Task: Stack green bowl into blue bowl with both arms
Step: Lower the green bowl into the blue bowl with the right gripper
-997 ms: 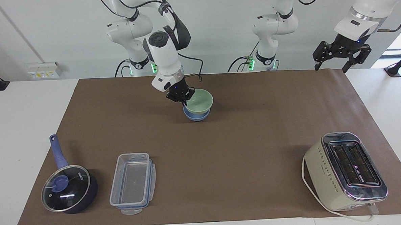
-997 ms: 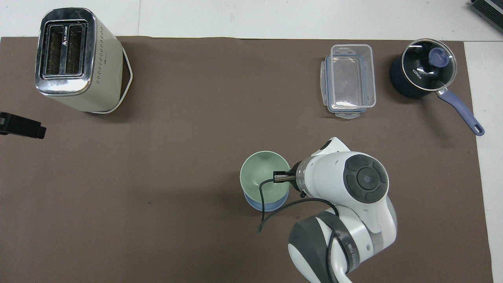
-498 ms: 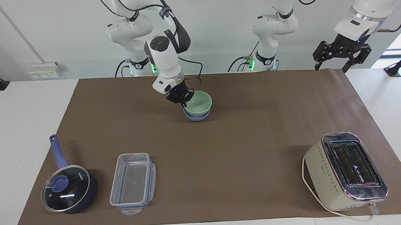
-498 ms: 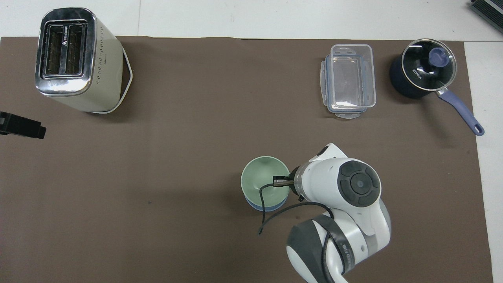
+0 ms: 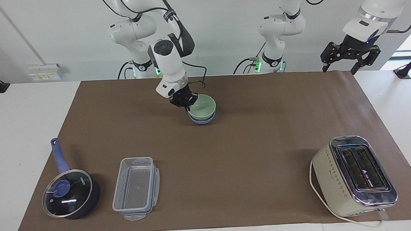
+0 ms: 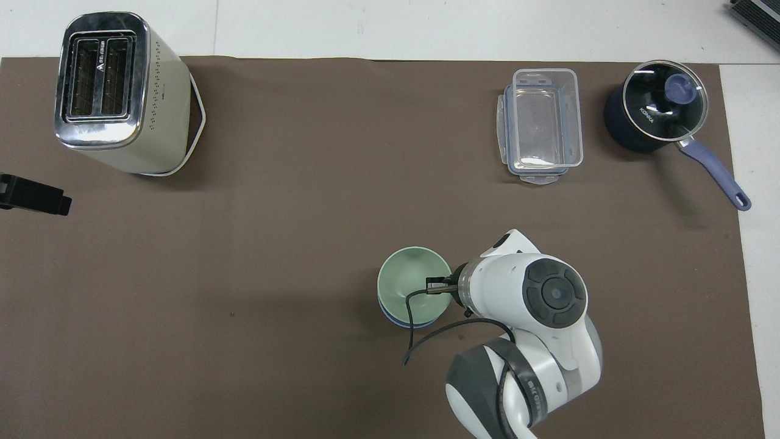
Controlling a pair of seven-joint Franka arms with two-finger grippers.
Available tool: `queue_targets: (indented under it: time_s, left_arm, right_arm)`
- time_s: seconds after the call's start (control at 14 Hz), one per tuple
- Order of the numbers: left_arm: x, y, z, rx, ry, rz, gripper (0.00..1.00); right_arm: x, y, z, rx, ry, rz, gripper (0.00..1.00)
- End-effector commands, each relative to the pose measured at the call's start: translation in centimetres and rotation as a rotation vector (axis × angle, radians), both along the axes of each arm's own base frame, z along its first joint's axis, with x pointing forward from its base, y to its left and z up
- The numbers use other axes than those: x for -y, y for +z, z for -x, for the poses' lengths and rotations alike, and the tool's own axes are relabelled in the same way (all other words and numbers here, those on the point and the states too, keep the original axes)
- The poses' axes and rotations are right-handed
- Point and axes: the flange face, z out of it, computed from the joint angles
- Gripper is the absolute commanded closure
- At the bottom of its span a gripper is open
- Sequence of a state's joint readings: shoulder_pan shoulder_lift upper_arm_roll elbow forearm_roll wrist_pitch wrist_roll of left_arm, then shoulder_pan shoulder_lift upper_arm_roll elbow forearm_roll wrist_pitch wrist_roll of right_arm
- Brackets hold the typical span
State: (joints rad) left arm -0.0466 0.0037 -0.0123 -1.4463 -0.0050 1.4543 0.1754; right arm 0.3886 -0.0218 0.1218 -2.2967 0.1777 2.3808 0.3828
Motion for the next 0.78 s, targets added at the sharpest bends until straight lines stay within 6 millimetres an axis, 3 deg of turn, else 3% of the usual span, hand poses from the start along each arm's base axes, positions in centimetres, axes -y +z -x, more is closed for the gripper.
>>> queue_targets:
  time_s: [0.0, 0.71]
  left_arm:
    - [-0.27, 0.55, 0.37, -0.002, 0.010, -0.019, 0.00]
    - [-0.27, 0.48, 0.36, -0.003, 0.010, -0.019, 0.00]
  right_arm:
    - [-0.07, -0.57, 0.24, 0.013, 0.010, -0.020, 1.00]
    - [-0.38, -1.35, 0.69, 0.013, 0.016, -0.019, 1.00]
